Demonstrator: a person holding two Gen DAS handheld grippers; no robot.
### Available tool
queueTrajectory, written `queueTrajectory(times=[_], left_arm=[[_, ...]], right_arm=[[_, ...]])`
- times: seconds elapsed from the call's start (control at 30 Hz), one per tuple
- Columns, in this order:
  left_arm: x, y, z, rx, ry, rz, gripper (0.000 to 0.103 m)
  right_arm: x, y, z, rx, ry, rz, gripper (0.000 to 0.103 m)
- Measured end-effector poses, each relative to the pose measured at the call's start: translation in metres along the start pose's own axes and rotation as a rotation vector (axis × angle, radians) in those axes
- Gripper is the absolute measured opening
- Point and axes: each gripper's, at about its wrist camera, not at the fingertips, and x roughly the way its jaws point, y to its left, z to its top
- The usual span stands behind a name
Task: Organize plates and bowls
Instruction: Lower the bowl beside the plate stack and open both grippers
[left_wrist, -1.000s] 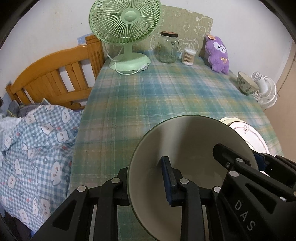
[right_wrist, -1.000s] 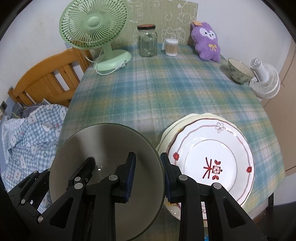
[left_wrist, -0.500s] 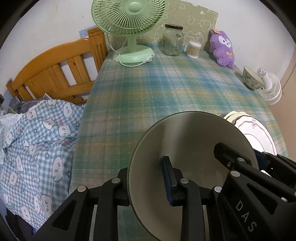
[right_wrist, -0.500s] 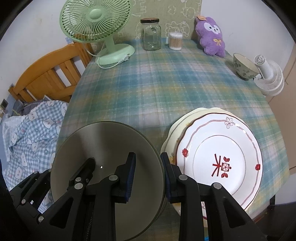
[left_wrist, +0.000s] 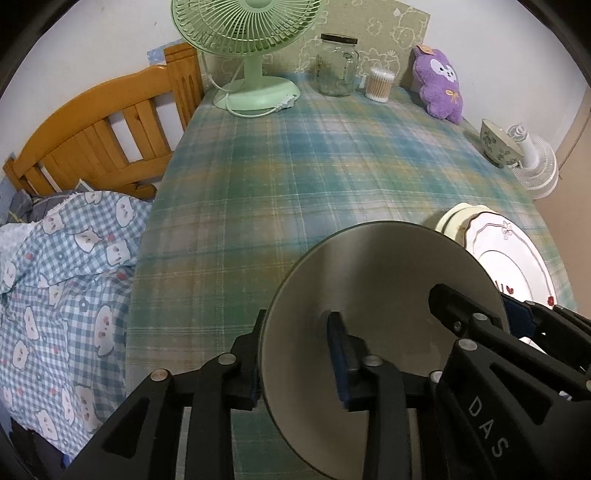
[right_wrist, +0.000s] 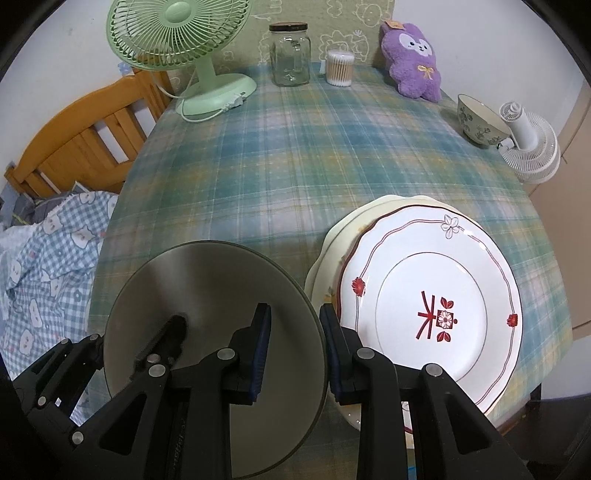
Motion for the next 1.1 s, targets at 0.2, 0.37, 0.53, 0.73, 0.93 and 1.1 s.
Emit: queueTrajectory(times=[0.2,0.37,0.53,0.73,0.93,1.1], left_arm=[[-0.004,-0.002,0.0,0.022,0.011,-0.014,0.059],[-0.022,0.001,0.006,0.032,-0.01,-0.034,0.074],[-0.046,0.005,0.019,0.029,-0.055,-0.048,0.08],[-0.074,0.004,0.032,0.03,-0.127,-0.071,0.08],[-0.095,0.0,0.045,0.027,-0.178,-0.107,0.08],[-0.108,-0.008,0.054,0.038,-0.217,-0.1,0.08]], right_arm=[[-0.005,0.002,0.002,0.0,0.033,0.014,0.047],[-0.032,0.008,0.007,-0.024,-0.027,0.011,0.066],[-0.06,0.014,0.015,-0.042,-0.095,0.017,0.075],[-0.092,0.014,0.028,-0.027,-0.165,-0.011,0.078],[-0.121,0.01,0.04,-0.031,-0.227,-0.035,0.078],[-0.134,0.001,0.048,-0.011,-0.264,-0.021,0.078]])
